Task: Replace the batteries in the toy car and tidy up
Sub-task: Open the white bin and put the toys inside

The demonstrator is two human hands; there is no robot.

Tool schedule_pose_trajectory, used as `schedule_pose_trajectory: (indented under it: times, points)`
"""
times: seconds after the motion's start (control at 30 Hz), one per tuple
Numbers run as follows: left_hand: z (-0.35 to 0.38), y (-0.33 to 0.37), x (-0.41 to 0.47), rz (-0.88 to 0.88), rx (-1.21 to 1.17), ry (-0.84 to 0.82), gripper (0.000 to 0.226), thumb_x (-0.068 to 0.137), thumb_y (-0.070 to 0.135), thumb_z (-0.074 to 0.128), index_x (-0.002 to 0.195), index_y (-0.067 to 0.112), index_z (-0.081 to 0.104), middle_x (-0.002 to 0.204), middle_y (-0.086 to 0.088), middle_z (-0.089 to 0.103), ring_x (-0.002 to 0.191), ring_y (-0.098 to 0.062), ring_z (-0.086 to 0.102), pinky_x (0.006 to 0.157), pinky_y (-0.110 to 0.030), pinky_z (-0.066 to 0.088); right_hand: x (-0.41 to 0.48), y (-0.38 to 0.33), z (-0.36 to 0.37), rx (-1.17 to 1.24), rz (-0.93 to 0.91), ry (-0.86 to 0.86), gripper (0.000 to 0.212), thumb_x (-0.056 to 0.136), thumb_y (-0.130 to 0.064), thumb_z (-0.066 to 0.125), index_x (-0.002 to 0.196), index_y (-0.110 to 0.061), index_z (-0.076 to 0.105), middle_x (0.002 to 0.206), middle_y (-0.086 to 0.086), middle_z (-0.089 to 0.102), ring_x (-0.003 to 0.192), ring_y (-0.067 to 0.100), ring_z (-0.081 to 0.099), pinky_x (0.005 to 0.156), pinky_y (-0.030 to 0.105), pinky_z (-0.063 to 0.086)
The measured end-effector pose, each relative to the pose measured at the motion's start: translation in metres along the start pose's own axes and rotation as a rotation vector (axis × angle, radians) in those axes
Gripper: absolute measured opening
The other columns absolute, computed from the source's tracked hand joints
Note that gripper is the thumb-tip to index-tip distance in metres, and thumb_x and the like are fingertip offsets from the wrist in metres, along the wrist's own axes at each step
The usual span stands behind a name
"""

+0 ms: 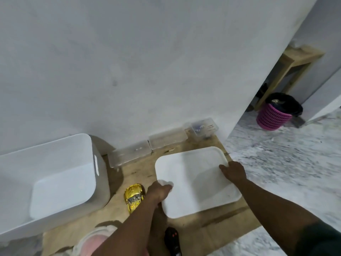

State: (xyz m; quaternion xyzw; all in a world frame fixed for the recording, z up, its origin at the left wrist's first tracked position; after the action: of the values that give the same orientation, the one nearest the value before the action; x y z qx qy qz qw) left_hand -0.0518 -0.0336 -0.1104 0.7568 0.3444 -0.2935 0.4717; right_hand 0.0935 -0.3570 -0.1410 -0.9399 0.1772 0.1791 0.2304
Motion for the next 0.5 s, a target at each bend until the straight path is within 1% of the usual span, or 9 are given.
schedule_pose_trajectory:
  times: [0.1,0.2,0.27,0.3,0.37,0.4,0.43,0.47,0.5]
  points:
    - [-0.007,-0.001,-0.002,0.036,0.029,0.031,0.058,0.091,0.045,0.063,0.137,0.010,0.056,0.139,-0.012,0.060,0.123,-0.034,0.059,0.094,-0.035,0.053,-0.007,-0.001,0.000,0.002,-0.017,0.024,0.057,0.092,-0.045,0.059,0.129,-0.003,0.058,0.135,0.020,0.056,0.128,0.035,0.050,0.105,0.038,0.038]
    - [-0.017,-0.005,0.005,0.105,0.072,0.095,0.061,0.083,0.056,0.059,0.127,0.014,0.064,0.132,-0.008,0.066,0.116,-0.031,0.063,0.091,-0.033,0.053,-0.029,-0.012,-0.008,0.072,-0.053,0.138,0.051,0.089,-0.038,0.066,0.132,-0.013,0.057,0.134,0.016,0.053,0.129,0.034,0.048,0.106,0.044,0.039]
    - [-0.028,-0.002,-0.003,0.142,0.037,0.141,0.049,0.091,0.051,0.057,0.120,0.014,0.067,0.129,-0.008,0.067,0.114,-0.030,0.063,0.086,-0.031,0.049,-0.049,-0.027,-0.010,0.168,-0.157,0.223,0.042,0.087,-0.029,0.069,0.125,-0.014,0.062,0.124,0.015,0.060,0.117,0.032,0.056,0.099,0.042,0.043]
    - [-0.036,-0.002,-0.013,0.160,-0.011,0.169,0.038,0.094,0.046,0.058,0.111,0.015,0.070,0.124,-0.008,0.069,0.112,-0.030,0.064,0.088,-0.032,0.050,-0.061,-0.038,-0.008,0.214,-0.232,0.237,0.037,0.086,-0.023,0.070,0.121,-0.013,0.065,0.117,0.014,0.063,0.108,0.030,0.060,0.095,0.038,0.045]
    - [-0.051,-0.007,-0.033,0.188,-0.159,0.191,0.018,0.094,0.032,0.062,0.090,0.018,0.073,0.100,-0.005,0.074,0.101,-0.027,0.069,0.089,-0.031,0.056,-0.091,-0.060,0.001,0.285,-0.355,0.204,0.027,0.087,-0.016,0.070,0.114,-0.014,0.068,0.108,0.008,0.068,0.091,0.021,0.064,0.085,0.031,0.047]
    - [-0.058,-0.015,-0.042,0.198,-0.248,0.205,0.012,0.093,0.026,0.064,0.090,0.018,0.073,0.089,0.001,0.073,0.091,-0.023,0.071,0.082,-0.027,0.058,-0.108,-0.071,0.006,0.314,-0.397,0.165,0.023,0.087,-0.015,0.070,0.111,-0.015,0.069,0.104,0.004,0.070,0.086,0.016,0.064,0.080,0.027,0.047]
    - [-0.066,-0.023,-0.052,0.221,-0.320,0.228,0.009,0.092,0.023,0.066,0.096,0.018,0.073,0.085,0.005,0.070,0.083,-0.018,0.070,0.073,-0.023,0.058,-0.126,-0.081,0.011,0.338,-0.432,0.122,0.020,0.088,-0.014,0.069,0.108,-0.016,0.070,0.101,0.000,0.071,0.082,0.011,0.064,0.076,0.023,0.046]
    - [-0.075,-0.036,-0.063,0.241,-0.369,0.260,0.013,0.091,0.025,0.067,0.102,0.021,0.071,0.087,0.005,0.070,0.081,-0.015,0.068,0.069,-0.022,0.057,-0.145,-0.093,0.021,0.351,-0.474,0.065,0.018,0.089,-0.014,0.069,0.106,-0.018,0.071,0.097,-0.004,0.071,0.080,0.006,0.063,0.072,0.020,0.046]
    - [-0.084,-0.049,-0.073,0.267,-0.394,0.301,0.014,0.091,0.030,0.068,0.104,0.026,0.070,0.093,0.003,0.071,0.083,-0.015,0.068,0.071,-0.025,0.056,-0.165,-0.104,0.031,0.354,-0.514,0.003,0.017,0.089,-0.014,0.068,0.104,-0.020,0.072,0.094,-0.007,0.071,0.080,0.002,0.064,0.071,0.018,0.047]
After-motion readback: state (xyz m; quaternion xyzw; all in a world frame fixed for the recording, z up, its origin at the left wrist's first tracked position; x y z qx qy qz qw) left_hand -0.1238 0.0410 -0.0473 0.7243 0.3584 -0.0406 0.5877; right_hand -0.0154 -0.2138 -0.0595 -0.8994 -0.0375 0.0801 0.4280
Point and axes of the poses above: each hand's wrist, its own x-axis towards the middle knuckle, its own z-axis out of the palm, y = z × x, the point moved 7 cm from there along x, towards the middle knuckle
